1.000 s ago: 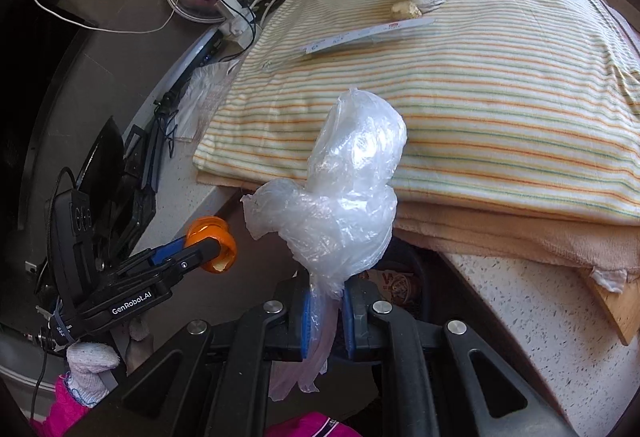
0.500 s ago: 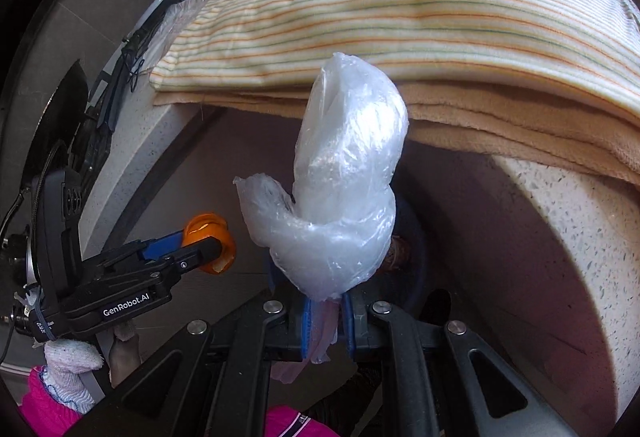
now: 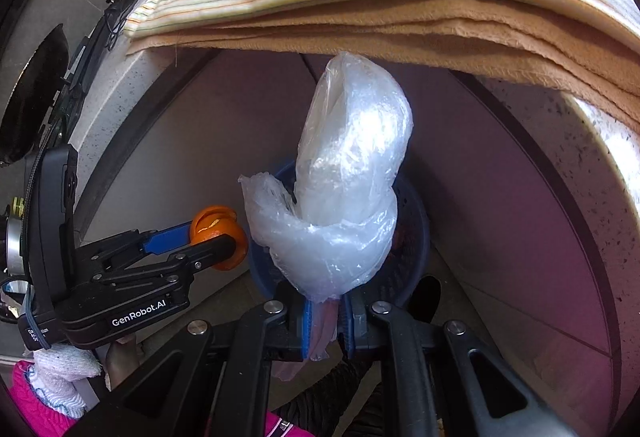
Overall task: Collect trash
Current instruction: 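Open both grippers to drop orange and bag into the wastebasket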
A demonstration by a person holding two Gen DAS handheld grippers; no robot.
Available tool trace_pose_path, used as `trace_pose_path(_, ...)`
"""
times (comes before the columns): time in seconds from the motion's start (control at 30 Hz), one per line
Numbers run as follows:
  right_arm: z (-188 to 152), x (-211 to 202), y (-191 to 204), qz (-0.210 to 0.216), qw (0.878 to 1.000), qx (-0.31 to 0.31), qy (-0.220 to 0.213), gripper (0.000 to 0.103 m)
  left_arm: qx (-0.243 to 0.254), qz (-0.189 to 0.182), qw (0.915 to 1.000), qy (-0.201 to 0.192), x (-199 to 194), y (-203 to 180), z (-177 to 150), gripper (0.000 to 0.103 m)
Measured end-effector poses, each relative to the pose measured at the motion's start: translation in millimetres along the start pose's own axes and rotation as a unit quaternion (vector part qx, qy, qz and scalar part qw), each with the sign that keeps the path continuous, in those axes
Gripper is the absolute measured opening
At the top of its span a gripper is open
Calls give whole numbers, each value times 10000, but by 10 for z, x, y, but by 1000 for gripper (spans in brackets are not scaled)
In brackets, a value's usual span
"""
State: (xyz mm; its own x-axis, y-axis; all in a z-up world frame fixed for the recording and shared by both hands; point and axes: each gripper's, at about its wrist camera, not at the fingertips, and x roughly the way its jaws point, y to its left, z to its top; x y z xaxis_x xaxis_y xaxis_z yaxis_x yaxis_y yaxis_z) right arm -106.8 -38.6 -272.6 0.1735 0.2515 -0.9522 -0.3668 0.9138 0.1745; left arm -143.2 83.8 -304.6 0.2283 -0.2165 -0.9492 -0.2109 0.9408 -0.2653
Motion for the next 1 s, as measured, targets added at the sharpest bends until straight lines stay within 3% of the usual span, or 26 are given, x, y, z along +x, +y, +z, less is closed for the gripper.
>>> trace_pose_path(0.33, 74, 150, 68, -50, 9999, -28, 99, 11, 22, 95, 10000, -17, 27, -23, -17, 47)
trace_pose_path(0.47, 66, 171, 123, -34, 10000, -27, 82, 22, 29, 158, 9999, -9, -31, -43, 13, 49)
trace_pose_path(0.53, 74, 166, 137, -46, 10000, -32, 57, 29, 27, 208, 9998, -34, -48, -55, 13, 58)
trace_pose_path(0.6, 75, 151, 155, -63, 10000, -32, 35, 33, 13, 240, 9997, -62, -69, -68, 8, 61)
trace_pose_path(0.77, 115, 92, 171, -72, 10000, -16, -13, 44, -5, 287, 9996, -56, -89, -75, -2, 61)
trace_pose_path(1.0, 145, 5, 183, -32, 10000, 16, -77, 46, 3, 313, 9995, -105, -102, -77, 14, 61)
